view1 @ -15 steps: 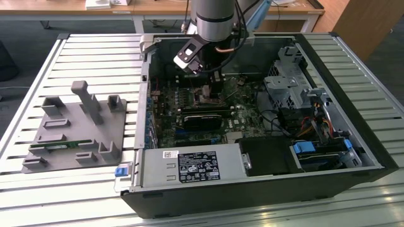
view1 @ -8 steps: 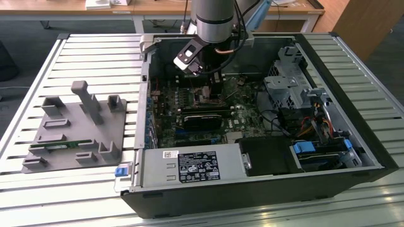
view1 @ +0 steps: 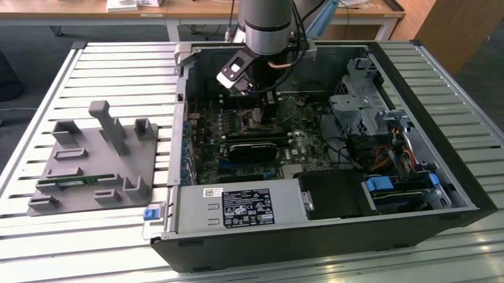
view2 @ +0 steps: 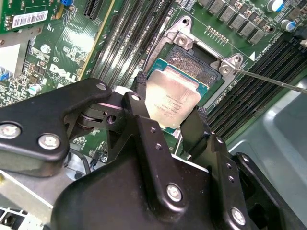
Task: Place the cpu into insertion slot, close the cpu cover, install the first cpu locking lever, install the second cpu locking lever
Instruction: 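Place the cpu into insertion slot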
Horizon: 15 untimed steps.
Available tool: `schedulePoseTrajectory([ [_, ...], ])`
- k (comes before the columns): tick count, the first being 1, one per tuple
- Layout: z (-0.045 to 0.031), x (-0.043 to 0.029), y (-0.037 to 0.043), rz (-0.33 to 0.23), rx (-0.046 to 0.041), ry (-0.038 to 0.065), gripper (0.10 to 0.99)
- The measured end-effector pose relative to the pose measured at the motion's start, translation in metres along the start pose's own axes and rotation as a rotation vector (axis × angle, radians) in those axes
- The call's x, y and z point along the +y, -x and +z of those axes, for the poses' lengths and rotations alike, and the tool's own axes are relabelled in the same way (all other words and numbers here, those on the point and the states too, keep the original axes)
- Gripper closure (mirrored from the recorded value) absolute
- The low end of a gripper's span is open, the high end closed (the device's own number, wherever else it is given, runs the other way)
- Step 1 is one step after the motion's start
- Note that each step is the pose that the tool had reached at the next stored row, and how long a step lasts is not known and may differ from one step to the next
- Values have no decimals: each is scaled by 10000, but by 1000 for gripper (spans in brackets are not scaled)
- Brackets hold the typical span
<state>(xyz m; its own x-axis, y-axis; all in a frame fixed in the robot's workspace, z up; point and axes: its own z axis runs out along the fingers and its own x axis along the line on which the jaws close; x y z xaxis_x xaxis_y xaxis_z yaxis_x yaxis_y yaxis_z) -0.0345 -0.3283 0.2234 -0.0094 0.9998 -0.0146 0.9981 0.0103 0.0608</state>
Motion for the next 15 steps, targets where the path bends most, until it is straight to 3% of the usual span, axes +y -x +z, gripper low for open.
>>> schedulePoseTrajectory([
  [15, 77, -8, -30, 2, -3, 1, 553],
])
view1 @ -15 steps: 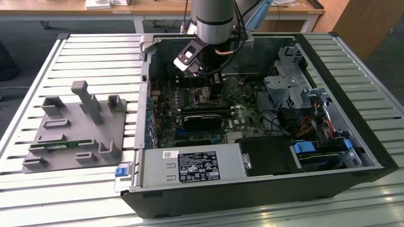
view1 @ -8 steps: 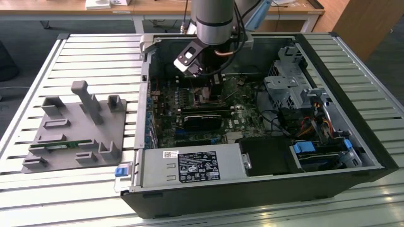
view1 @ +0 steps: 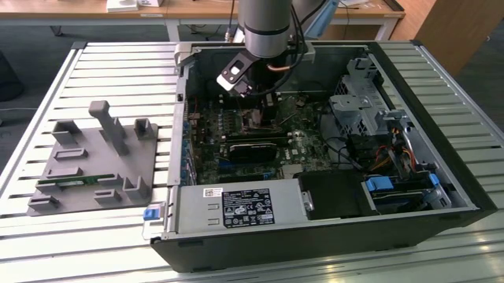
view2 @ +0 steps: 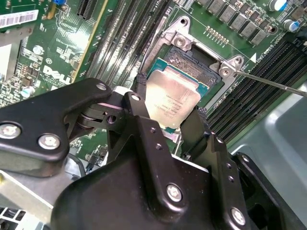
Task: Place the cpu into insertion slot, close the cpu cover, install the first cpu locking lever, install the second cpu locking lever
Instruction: 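Place the cpu into insertion slot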
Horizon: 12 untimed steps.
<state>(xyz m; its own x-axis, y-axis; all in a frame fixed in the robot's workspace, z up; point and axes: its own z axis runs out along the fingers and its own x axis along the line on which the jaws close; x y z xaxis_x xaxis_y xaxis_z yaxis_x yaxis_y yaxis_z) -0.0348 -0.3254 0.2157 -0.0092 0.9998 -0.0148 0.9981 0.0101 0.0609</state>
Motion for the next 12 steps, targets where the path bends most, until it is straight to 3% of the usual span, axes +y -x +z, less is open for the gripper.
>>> schedulePoseTrajectory([
  [12, 62, -36, -34, 82, -8, -2, 553],
])
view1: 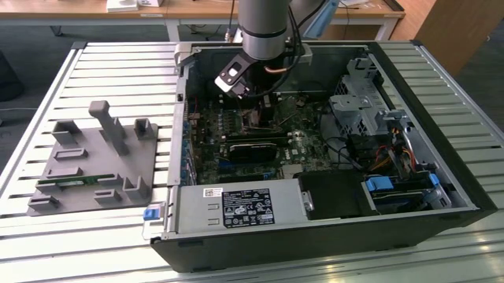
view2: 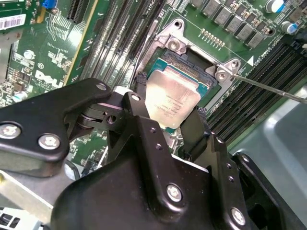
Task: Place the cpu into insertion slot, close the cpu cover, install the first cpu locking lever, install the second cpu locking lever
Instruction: 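Place the cpu into insertion slot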
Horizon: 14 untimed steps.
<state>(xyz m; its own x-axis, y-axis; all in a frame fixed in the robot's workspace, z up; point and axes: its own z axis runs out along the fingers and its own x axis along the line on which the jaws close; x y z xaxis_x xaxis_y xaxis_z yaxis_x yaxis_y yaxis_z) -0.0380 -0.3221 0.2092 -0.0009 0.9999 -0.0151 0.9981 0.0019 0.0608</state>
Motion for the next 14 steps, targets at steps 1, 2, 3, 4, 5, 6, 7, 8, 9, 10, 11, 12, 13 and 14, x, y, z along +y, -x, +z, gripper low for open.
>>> schedulePoseTrajectory([
  [1, 5, -1, -7, 2, 1, 0, 553],
  [2, 9, -2, -17, 5, 2, 0, 553],
  [3, 13, -3, -27, 7, 0, 0, 553],
  [4, 18, -5, -34, 17, -1, -1, 553],
  [5, 23, -8, -40, 33, -1, 0, 553],
  [6, 29, -11, -41, 49, -2, -1, 553],
  [7, 35, -13, -42, 56, -3, -1, 553],
  [8, 42, -14, -42, 59, -4, -1, 553],
  [9, 48, -17, -42, 62, -3, -1, 553],
  [10, 52, -18, -42, 62, -4, -1, 553],
  [11, 56, -18, -42, 62, -4, -1, 553],
  [12, 61, -18, -42, 62, -4, -1, 553],
  [13, 67, -19, -43, 62, -3, -1, 553],
  [14, 72, -19, -43, 63, -4, -1, 553],
])
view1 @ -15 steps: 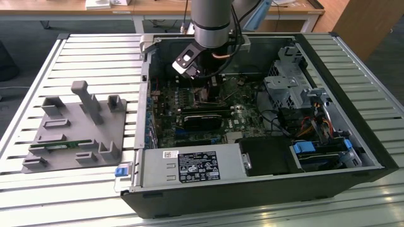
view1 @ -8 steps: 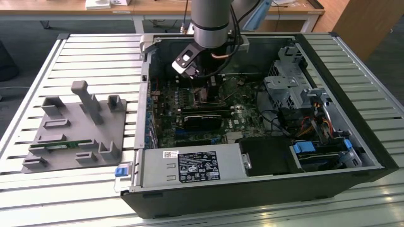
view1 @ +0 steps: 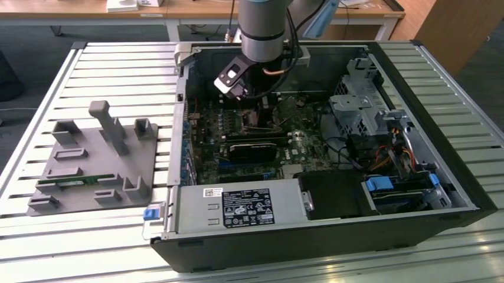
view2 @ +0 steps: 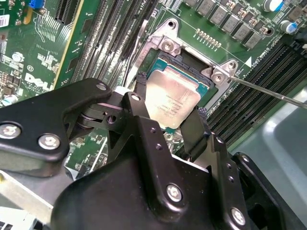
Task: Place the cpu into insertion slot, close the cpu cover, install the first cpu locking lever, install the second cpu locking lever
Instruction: 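Place the cpu into insertion slot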
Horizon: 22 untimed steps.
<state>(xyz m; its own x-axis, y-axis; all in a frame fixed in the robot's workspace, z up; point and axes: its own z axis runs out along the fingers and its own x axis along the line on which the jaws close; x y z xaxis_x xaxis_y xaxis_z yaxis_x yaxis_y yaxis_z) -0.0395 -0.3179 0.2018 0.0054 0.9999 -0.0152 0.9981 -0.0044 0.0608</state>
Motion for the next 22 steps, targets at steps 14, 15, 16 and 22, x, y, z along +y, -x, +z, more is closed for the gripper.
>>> schedulePoseTrajectory([
  [14, 58, -3, -2, 2, 0, 0, 553],
  [15, 61, -4, -2, 3, 0, 0, 553],
  [16, 64, -4, -2, 3, -1, 0, 553],
  [22, 70, -4, -2, 3, -1, -1, 553],
])
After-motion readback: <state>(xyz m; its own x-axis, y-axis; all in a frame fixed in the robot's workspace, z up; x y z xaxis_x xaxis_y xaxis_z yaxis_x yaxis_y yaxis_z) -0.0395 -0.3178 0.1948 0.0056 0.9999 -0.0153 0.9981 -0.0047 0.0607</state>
